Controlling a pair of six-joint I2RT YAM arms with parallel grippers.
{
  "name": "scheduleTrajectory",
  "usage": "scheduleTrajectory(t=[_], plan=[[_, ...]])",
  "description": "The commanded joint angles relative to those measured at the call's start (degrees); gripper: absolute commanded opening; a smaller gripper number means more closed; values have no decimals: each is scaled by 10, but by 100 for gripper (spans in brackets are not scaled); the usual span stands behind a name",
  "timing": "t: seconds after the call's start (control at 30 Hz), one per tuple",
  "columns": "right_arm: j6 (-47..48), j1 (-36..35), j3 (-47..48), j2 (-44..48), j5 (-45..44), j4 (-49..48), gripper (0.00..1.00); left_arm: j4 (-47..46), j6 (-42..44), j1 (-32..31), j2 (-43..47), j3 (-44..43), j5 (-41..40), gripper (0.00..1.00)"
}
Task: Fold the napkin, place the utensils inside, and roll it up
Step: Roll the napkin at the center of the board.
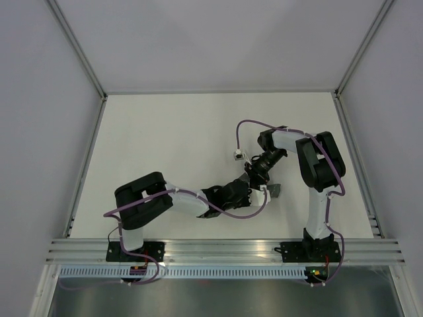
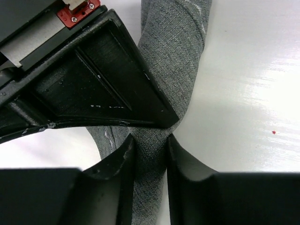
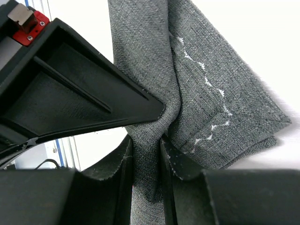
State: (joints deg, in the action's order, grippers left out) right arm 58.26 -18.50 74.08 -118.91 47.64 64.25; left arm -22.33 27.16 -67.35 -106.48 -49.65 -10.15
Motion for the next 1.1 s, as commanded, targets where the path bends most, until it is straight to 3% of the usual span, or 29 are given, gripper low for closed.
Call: scheduleTrajectory(t=[0.0, 0.13, 0.27, 0.53, 0.63, 0.93, 1.03, 1.07], plan=[[29, -2, -18, -41, -100, -46, 22, 45, -20, 10, -24, -4, 21, 22], [27, -1, -19, -40, -99, -46, 37, 75, -51, 15, -31, -9, 62, 2], [19, 0, -23, -20, -95, -52, 51, 113, -67, 22, -37, -23, 113, 2], [-54, 24, 24, 45, -68, -54, 66, 148, -97, 38, -37, -26, 178, 2], [-84, 52, 56, 63, -46, -53, 79, 166, -105, 42, -40, -33, 197, 2], [-144, 151, 95, 120, 53, -82, 81, 220, -145, 85, -49, -55, 283, 2], [-119, 201, 106, 120, 104, -49, 80, 290, -153, 102, -73, -110, 316, 2], [-72, 223, 114, 119, 116, -31, 79, 308, -155, 106, -80, -122, 326, 2]])
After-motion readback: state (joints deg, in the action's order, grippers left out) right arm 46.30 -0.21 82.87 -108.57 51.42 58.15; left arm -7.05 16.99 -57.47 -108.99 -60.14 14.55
